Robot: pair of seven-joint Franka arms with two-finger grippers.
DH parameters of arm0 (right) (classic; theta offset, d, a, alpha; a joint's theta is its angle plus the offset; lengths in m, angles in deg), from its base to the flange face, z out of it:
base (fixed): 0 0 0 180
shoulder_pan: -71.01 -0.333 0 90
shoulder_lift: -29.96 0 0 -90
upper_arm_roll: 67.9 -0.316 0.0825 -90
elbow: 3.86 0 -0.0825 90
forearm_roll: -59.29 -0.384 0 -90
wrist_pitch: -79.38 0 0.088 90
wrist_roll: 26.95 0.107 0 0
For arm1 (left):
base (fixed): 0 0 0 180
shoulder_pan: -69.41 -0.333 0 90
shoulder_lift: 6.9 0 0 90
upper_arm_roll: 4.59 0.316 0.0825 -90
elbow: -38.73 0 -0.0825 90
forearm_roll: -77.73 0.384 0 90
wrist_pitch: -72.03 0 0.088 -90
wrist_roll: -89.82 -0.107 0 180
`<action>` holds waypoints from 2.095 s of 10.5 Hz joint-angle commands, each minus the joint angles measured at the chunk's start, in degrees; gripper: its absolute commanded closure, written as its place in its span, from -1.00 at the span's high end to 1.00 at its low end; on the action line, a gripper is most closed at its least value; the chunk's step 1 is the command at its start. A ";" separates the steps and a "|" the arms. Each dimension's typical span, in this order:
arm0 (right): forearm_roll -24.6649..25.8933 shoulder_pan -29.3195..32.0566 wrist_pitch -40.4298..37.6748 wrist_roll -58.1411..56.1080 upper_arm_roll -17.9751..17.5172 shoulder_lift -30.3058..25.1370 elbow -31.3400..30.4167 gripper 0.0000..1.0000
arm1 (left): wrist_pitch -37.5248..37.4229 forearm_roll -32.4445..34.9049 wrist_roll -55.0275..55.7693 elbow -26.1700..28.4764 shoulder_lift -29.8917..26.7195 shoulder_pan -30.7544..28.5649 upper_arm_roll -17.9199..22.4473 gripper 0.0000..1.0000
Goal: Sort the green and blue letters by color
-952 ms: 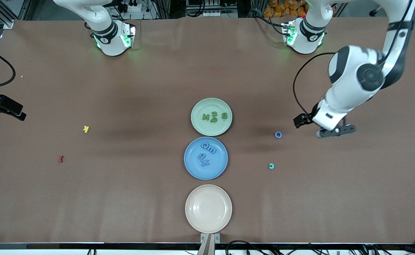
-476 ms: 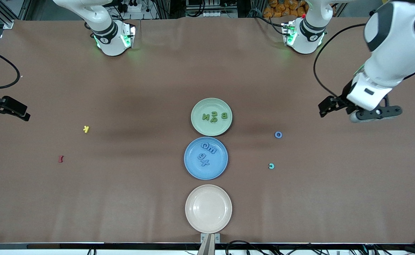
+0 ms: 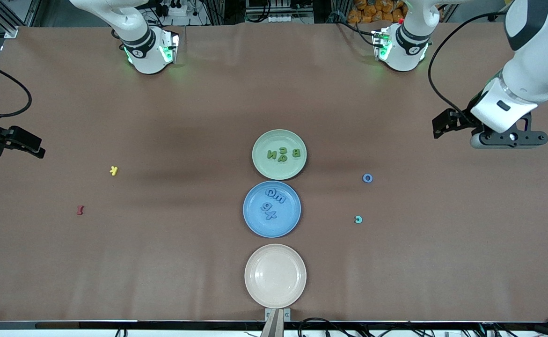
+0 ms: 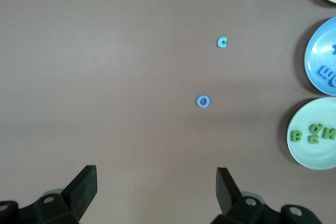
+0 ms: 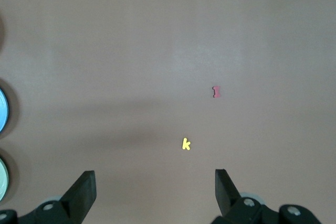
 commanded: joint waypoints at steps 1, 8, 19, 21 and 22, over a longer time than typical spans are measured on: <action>-1.35 -0.26 -2.20 0.42 0.10 -0.10 -0.19 1.00 | -6.59 2.73 -3.05 -4.93 -0.47 0.78 1.04 1.00; -2.24 -0.17 -2.39 0.24 0.19 0.25 -0.01 1.00 | -9.59 3.28 -4.10 -10.56 -1.00 -0.01 0.96 1.00; -2.24 -0.70 -2.39 1.03 0.19 1.13 0.07 1.00 | -8.89 2.22 -3.49 -10.66 -0.03 -0.10 0.87 1.00; -2.16 -0.61 -2.30 1.03 0.19 1.13 0.07 1.00 | -8.89 2.40 -3.92 -10.66 -0.12 -0.71 1.04 1.00; -2.24 -0.44 -2.30 1.03 0.19 1.13 0.07 1.00 | -8.89 2.22 -4.19 -10.66 -0.12 -1.33 0.96 1.00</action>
